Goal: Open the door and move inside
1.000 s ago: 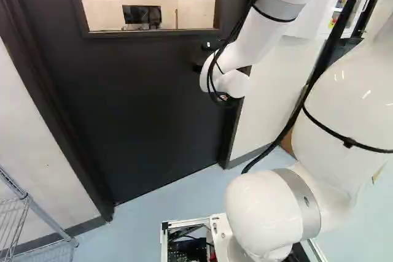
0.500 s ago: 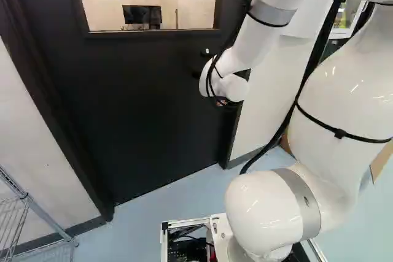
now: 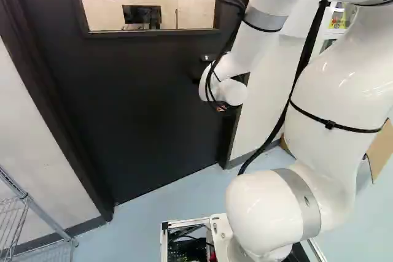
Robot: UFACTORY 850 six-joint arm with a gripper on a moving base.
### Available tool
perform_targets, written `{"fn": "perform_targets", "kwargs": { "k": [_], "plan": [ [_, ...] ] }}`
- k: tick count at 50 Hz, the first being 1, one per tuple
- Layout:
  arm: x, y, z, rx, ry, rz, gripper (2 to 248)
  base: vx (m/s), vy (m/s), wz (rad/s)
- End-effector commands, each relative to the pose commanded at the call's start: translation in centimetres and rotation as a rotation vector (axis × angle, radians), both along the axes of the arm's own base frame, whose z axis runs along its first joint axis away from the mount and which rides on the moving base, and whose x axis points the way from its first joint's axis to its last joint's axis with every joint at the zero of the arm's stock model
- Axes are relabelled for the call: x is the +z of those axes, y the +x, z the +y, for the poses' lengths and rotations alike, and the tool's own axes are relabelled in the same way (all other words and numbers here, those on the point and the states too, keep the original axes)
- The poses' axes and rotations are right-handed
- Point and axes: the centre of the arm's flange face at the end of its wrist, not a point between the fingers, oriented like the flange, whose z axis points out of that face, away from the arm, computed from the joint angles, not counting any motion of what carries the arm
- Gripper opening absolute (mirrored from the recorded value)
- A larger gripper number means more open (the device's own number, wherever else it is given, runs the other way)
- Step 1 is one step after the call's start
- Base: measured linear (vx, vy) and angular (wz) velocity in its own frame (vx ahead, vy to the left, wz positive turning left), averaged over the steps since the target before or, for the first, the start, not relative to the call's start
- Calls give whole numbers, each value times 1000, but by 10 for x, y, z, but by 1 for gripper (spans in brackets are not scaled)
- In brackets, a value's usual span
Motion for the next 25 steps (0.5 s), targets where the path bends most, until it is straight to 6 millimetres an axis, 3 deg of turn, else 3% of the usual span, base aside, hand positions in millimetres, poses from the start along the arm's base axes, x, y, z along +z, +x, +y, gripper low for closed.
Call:
{"fn": "perform_targets", "kwargs": {
  "k": [25],
  "plan": [
    [-10,-3,0,0,-1,24,247,0,0,0]
  ]
}}
